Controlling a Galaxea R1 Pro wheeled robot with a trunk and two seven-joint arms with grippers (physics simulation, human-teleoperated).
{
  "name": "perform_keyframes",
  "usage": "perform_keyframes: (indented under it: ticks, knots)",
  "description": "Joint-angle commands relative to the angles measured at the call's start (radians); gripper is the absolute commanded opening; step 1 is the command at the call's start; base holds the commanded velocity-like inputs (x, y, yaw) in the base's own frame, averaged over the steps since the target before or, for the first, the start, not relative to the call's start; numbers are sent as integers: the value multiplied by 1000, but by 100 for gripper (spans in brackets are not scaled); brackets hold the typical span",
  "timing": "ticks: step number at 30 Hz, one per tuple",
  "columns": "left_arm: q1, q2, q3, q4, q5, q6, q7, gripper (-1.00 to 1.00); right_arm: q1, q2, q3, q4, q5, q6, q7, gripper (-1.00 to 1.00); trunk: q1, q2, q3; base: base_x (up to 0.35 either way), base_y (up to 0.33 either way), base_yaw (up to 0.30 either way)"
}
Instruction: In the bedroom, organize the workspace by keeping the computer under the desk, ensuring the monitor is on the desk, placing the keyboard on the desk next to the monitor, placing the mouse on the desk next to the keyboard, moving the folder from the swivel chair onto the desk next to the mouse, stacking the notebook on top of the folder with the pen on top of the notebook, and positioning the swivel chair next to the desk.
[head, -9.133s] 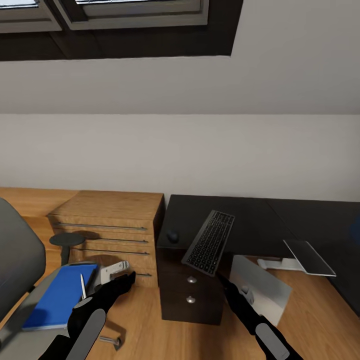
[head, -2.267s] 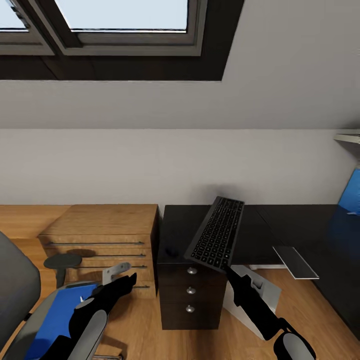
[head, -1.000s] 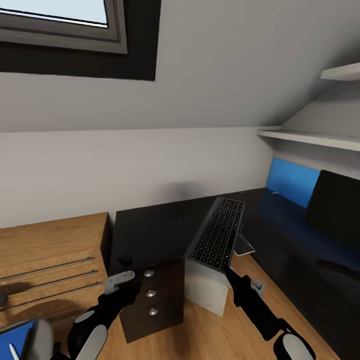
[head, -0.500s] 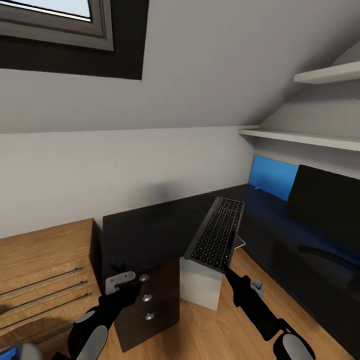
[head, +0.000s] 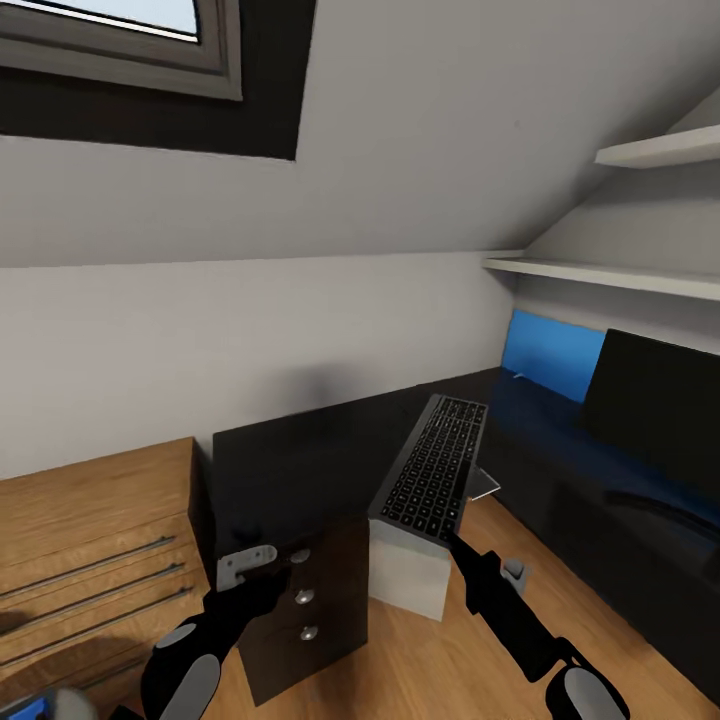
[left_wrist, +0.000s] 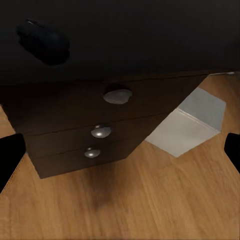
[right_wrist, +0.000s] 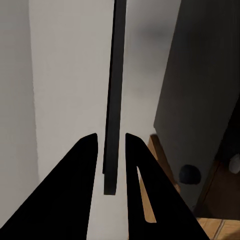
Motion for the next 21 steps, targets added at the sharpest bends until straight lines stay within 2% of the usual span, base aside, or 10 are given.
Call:
perform_keyframes:
  ticks: [1, 5, 9, 17, 21]
  knots:
    - [-1, 1, -2, -1, 10, 0, 10, 100, -1, 0, 1, 0, -9, 2, 1, -100, 0, -1, -2, 0, 19, -196]
    - [-1, 1, -2, -1, 10, 0, 10, 100, -1, 0, 0, 0, -9, 2, 1, -100, 0, -1, -3, -11, 20, -240]
    - [-1, 1, -2, -1, 10, 0, 10, 100, -1, 0, 1, 0, -9, 2, 0, -100, 0, -1, -5, -112, 169, -250]
    - [-1, 1, -3, -1, 10, 0, 10, 100, -1, 0, 1, 0, -9, 2, 0, -100, 0, -1, -8, -202, 227, -251]
    - [-2, 1, -3, -1, 10, 0, 10, 100, -1, 0, 1, 1, -9, 2, 0, -100, 0, -1, -9, -187, 110, -251]
